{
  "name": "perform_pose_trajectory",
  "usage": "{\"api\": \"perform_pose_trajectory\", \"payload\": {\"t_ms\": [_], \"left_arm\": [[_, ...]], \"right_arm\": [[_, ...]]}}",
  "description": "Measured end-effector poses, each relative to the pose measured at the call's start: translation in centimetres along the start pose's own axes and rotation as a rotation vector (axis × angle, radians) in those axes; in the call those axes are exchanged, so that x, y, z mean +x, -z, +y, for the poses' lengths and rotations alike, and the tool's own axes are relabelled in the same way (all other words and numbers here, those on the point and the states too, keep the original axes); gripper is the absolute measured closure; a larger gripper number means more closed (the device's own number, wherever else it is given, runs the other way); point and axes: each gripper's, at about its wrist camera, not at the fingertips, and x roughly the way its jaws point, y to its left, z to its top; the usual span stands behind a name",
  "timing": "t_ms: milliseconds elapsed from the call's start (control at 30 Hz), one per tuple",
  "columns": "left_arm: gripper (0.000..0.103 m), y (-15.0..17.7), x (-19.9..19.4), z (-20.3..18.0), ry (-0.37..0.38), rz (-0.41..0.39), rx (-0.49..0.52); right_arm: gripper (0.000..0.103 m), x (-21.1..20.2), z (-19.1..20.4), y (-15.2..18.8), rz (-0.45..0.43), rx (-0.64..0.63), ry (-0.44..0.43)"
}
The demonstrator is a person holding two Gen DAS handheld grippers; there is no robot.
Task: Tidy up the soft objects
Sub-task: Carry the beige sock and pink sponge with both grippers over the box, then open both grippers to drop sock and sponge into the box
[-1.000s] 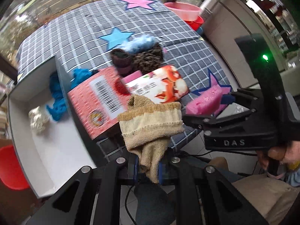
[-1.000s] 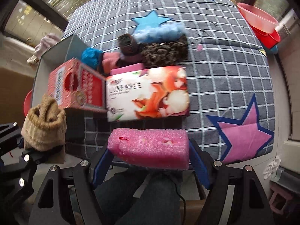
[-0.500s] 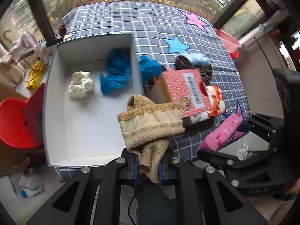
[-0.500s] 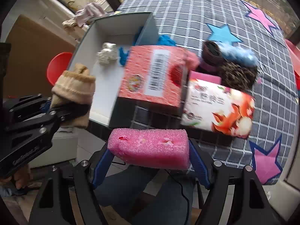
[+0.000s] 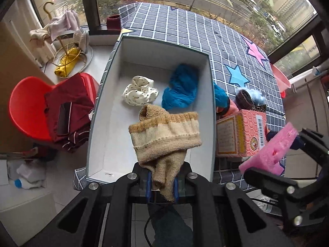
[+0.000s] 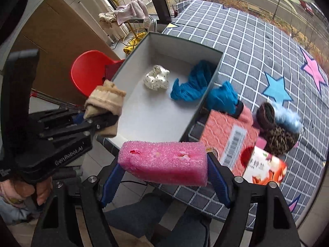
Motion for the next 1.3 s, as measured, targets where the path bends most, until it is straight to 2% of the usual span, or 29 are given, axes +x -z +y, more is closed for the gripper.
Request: {"api": "perform_pose_trajectory", "payload": {"t_ms": [433,800,1300], "left_arm": [[0.086,-0.7,1.6,2.0,-0.021,0.017,-0.084],[0.086,-0.1,3.0,2.7,-0.036,0.055,-0.100],[0.085,0.0,3.4,2.8,-0.047,0.063,-0.103]], "right_arm": [[0.025,1.1,0.3,-3.6,0.013,0.016,0.013],[0.025,2.9,0.8,-3.5,0.066,0.019,-0.009],[0.025,3.4,1.8,-3.7,0.077,0.001,-0.023]]}}
